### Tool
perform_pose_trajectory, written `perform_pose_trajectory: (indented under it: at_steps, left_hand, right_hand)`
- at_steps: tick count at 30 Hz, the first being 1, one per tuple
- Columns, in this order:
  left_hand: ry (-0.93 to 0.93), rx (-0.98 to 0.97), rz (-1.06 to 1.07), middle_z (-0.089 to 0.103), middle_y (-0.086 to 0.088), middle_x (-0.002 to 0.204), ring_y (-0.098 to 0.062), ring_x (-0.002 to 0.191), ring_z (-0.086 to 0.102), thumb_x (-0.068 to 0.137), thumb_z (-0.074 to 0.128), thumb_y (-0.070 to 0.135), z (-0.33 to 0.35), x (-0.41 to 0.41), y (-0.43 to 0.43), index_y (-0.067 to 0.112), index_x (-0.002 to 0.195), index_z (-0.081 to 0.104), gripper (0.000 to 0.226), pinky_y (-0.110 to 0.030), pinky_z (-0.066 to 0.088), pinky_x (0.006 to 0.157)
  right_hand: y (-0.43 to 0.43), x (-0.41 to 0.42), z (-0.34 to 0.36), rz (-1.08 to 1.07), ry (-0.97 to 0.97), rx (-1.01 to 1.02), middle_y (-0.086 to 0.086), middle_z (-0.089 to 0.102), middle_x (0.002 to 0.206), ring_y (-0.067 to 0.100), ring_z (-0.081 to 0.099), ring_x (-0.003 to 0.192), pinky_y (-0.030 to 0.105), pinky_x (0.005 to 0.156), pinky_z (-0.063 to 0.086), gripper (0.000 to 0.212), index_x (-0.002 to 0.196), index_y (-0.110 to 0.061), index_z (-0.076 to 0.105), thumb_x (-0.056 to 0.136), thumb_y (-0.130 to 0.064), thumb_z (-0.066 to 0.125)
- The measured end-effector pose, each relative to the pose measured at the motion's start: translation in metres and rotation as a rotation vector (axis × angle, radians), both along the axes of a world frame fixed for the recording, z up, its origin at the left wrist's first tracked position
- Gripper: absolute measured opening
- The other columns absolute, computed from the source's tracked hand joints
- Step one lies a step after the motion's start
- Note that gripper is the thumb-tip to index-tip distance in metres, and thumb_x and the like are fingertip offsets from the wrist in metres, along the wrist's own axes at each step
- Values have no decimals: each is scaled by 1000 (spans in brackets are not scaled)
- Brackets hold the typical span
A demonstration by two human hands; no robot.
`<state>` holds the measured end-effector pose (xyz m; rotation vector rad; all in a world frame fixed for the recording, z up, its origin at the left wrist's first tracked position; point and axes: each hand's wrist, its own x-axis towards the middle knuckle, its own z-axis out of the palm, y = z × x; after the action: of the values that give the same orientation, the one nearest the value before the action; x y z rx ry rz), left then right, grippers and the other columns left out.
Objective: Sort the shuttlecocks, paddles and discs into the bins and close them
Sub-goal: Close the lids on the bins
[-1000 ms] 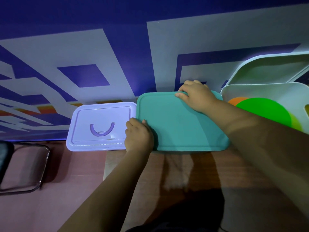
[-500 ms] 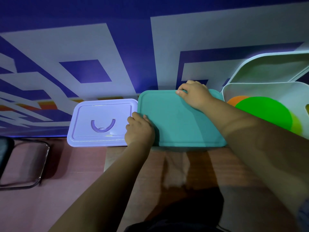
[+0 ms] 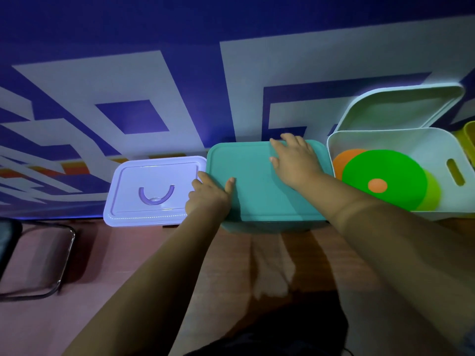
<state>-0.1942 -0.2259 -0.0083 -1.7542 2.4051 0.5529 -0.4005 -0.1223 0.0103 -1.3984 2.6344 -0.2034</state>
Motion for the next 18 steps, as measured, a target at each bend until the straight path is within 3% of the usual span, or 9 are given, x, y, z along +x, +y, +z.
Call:
perform_pose_trajectory:
  at_steps: [3,8,11,14,18]
  left_hand:
    - [-34,-63,-6,34,-17,155,-39,135,44,98,34,76,5,-4,6,1,163,7,103,-52,45,101]
    - [-54,-206,-168,29,-21,159,-40,140,34,100,44,59,13,-12,28,3,160,18,87,-50,37,113]
    - [-88,-153,-359,13,-21,168,-41,153,18,95,39,76,12,-13,53,12,163,16,96,-52,23,124]
    - [-161,-104,-397,-12,-18,172,-40,159,-7,88,19,90,5,-7,67,18,166,-5,108,-54,5,127]
    - [-203,-120,-405,-13,-19,172,-41,159,-6,88,14,90,10,-8,68,17,166,-8,108,-55,7,128]
  right_hand:
    - [38,9,7,-41,-45,46,9,28,169,34,26,153,49,126,23,62,160,-23,39,104,-48,52]
    - [94,24,6,-11,-78,87,10,21,171,34,21,155,46,128,20,67,161,-24,37,102,-52,50]
    - [113,28,-1,29,-73,62,10,18,173,34,17,157,46,129,19,68,163,-23,32,104,-54,46]
    - [120,31,-11,51,-62,45,9,10,175,33,9,160,48,130,13,67,166,-23,24,108,-54,38]
    - [119,34,-15,49,-49,52,8,5,176,31,3,162,48,131,6,65,167,-23,19,110,-53,31]
